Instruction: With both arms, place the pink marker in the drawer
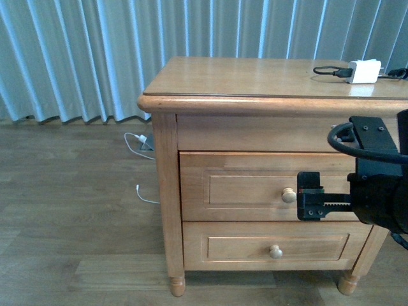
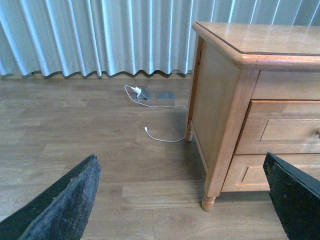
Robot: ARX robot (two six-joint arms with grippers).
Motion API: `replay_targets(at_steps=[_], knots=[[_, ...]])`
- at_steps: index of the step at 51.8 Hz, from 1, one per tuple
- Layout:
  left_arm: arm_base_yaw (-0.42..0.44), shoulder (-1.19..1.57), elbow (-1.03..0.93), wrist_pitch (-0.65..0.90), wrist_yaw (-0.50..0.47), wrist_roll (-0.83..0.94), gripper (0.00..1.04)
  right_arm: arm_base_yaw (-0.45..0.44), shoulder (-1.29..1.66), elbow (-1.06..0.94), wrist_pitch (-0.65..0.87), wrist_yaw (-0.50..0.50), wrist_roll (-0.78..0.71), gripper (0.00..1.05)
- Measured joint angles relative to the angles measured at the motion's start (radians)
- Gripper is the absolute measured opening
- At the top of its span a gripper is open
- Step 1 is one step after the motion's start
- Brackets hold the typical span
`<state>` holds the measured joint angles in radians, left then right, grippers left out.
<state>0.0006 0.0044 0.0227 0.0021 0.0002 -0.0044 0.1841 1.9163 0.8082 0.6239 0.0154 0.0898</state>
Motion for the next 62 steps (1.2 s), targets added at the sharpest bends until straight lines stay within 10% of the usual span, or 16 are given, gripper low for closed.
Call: replay_targets(at_steps=[41,55,62], knots=[[0.000,0.000,0.000,0.000,0.000,0.000,0.99,-0.142,-1.077,-0.451,-0.450,-0.102,0.011,0.96],[0.000,0.000,0.000,0.000,0.000,0.000,0.99,-0.150,-1.095,-0.459,-0.434,-0.089,0.006,0.95],[0.000,0.000,0.000,0.000,0.000,0.000,0.99,-0.184,-1.128,-0.617,-0.054,-0.008,-0.063,0.68]])
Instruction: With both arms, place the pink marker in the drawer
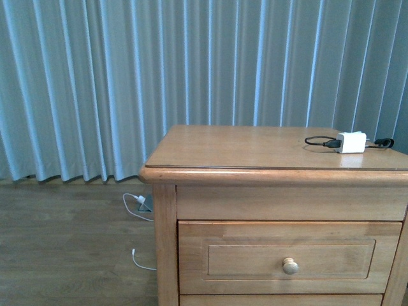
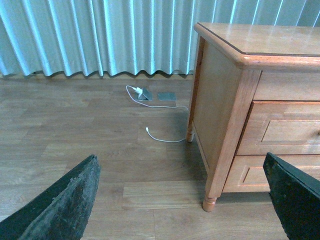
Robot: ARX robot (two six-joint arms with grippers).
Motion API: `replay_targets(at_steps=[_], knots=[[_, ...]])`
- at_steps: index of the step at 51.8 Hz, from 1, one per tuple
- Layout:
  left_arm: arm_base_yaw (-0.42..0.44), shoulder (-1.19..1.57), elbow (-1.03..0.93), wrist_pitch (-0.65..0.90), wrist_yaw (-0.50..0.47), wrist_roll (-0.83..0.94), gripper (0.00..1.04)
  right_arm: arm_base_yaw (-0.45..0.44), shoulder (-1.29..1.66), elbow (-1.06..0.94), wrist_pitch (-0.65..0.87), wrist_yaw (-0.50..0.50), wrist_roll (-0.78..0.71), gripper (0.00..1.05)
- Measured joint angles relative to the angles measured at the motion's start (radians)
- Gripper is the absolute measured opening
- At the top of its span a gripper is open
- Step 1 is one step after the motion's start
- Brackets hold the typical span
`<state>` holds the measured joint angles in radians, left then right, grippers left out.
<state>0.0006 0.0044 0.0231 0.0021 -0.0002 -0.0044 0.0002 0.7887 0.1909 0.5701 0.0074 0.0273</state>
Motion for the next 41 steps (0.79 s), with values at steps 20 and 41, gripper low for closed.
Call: replay_targets(at_steps=[20,41], knots=[[0.000,0.000,0.000,0.000,0.000,0.000,0.99,0.000,-0.213,-0.117,-0.074,-0.005,-0.024,0.02],[0.000,0.000,0.000,0.000,0.000,0.000,0.99,0.000,-0.377,-0.186,-0.161,-0.005,-0.024,0.01]])
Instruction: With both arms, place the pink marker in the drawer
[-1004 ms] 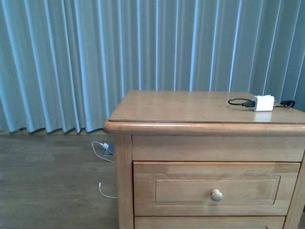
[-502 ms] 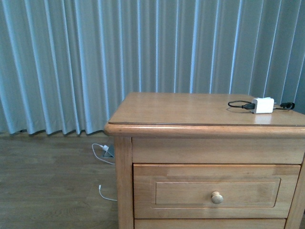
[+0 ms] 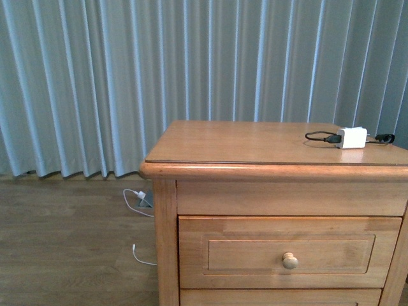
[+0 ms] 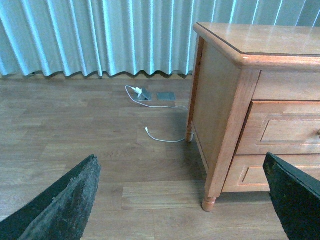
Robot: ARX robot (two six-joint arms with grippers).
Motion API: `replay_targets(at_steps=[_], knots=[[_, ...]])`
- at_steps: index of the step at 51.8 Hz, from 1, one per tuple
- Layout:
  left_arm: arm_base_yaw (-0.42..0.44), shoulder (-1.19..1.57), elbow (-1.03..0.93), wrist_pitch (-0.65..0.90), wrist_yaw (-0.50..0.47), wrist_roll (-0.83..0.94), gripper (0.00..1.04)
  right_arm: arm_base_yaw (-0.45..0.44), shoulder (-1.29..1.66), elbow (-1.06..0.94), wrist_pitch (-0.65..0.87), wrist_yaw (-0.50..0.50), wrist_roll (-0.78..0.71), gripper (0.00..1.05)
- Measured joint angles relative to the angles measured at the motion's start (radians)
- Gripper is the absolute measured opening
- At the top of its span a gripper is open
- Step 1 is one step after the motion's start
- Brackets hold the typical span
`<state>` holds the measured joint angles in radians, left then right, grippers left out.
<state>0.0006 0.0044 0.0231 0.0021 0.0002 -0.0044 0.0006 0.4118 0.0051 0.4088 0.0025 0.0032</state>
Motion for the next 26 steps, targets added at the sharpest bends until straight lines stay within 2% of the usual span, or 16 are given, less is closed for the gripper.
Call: replay_targets(at_steps=[26], knots=[[0.000,0.000,0.000,0.000,0.000,0.000,0.99,0.000,-0.232,0.000,-0.225,0.000,0.000,0.01]])
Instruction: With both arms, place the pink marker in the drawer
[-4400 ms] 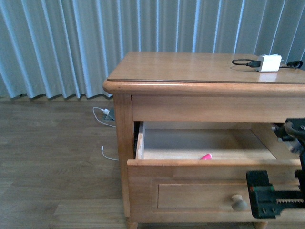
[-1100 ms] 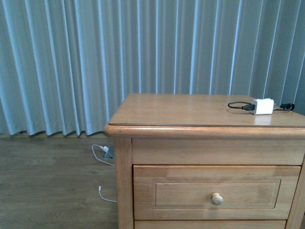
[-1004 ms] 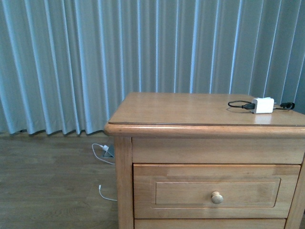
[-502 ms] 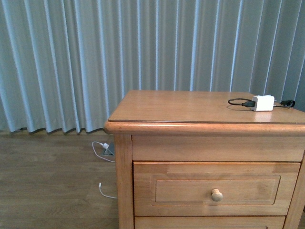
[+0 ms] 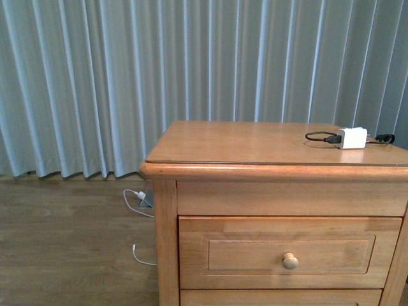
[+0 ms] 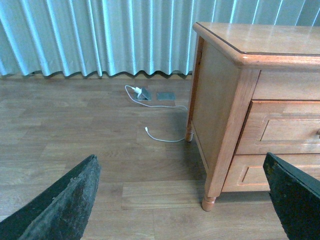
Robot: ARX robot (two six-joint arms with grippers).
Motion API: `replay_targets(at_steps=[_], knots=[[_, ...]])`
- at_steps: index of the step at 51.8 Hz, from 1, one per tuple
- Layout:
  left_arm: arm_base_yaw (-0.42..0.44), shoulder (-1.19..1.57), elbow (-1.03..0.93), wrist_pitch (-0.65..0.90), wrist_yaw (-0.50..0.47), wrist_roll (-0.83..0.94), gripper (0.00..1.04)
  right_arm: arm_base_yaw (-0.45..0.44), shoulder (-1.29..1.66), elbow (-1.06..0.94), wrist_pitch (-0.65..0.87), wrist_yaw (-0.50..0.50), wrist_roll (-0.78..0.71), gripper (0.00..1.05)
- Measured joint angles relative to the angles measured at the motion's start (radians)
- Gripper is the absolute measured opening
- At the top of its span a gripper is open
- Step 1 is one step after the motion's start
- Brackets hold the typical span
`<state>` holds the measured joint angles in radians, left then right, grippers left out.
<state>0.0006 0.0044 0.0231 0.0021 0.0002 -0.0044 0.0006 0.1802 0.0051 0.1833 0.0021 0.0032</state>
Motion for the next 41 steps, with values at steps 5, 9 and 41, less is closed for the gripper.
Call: replay_targets(at_steps=[5,9,41], knots=[[0.000,0.000,0.000,0.000,0.000,0.000,0.99,0.000,-0.083,0.001,-0.111,0.000,0.000,0.01],[0.000,0.000,0.000,0.000,0.000,0.000,0.99,0.000,-0.163,0.001,-0.177,-0.002,0.000,0.01],[0.000,0.000,0.000,0.000,0.000,0.000,0.99,0.000,-0.176,0.001,-0.182,-0.002,-0.002,0.40]])
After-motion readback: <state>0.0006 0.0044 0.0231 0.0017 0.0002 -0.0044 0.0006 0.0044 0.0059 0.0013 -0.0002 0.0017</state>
